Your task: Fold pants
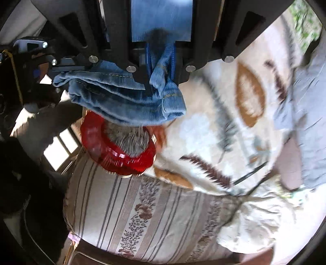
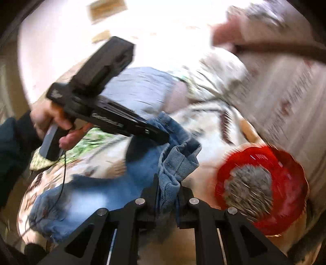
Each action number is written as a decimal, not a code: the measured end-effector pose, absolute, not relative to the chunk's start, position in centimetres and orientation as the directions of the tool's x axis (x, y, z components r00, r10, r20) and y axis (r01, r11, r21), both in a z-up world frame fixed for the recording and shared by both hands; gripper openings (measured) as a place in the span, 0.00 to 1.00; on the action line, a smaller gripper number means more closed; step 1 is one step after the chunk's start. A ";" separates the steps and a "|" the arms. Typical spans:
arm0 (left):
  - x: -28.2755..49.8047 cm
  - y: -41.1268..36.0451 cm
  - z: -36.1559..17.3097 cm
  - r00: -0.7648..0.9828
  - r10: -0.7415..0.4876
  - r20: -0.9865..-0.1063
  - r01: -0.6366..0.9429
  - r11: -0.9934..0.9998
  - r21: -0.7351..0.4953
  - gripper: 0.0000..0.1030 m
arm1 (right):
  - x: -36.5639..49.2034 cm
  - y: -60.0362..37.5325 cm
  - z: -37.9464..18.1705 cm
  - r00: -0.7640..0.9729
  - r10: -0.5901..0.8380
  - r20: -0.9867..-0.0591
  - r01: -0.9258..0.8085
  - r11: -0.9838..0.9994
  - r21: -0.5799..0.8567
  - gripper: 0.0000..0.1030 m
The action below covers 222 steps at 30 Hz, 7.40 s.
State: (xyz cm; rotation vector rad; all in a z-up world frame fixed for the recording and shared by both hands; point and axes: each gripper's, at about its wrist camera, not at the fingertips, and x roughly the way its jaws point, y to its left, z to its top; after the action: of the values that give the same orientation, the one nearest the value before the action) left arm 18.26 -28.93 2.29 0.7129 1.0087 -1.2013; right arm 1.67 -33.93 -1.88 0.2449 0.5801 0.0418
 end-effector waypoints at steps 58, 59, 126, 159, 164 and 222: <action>13.9 -8.4 -7.8 0.185 -0.450 -0.874 0.481 0.817 -0.319 0.06 | 17.4 -26.9 -10.3 0.465 0.263 -0.845 -0.417 0.907 0.053 0.19; 13.8 -8.2 -8.0 0.181 -0.432 -0.884 0.472 0.826 -0.307 0.05 | 17.5 -27.8 -10.4 0.456 0.287 -0.842 -0.399 0.912 0.095 0.19; 8.5 -8.5 -10.9 0.223 -0.222 -0.949 0.477 0.874 -0.092 0.41 | 6.4 -28.5 -12.2 0.416 0.313 -0.854 -0.241 0.943 0.228 0.53; 19.7 -7.9 -12.4 0.300 -0.249 -0.921 0.273 0.947 -0.167 0.32 | 16.8 -26.8 -13.0 0.490 0.293 -0.821 -0.220 0.953 0.208 0.43; 19.8 -7.8 -12.7 0.301 -0.270 -0.915 0.275 0.943 -0.188 0.32 | 16.9 -26.9 -13.3 0.492 0.297 -0.819 -0.223 0.952 0.211 0.43; 15.5 20.7 -11.1 0.232 -0.394 -0.889 0.076 0.919 -0.387 0.29 | -1.2 8.8 -11.3 0.428 0.463 -0.776 -0.851 0.494 -0.175 0.62</action>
State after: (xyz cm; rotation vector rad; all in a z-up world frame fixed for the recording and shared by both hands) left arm 15.46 20.67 -11.07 -0.2868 1.3011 -0.3284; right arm -1.17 8.76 -11.30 -0.6154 0.7286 0.8882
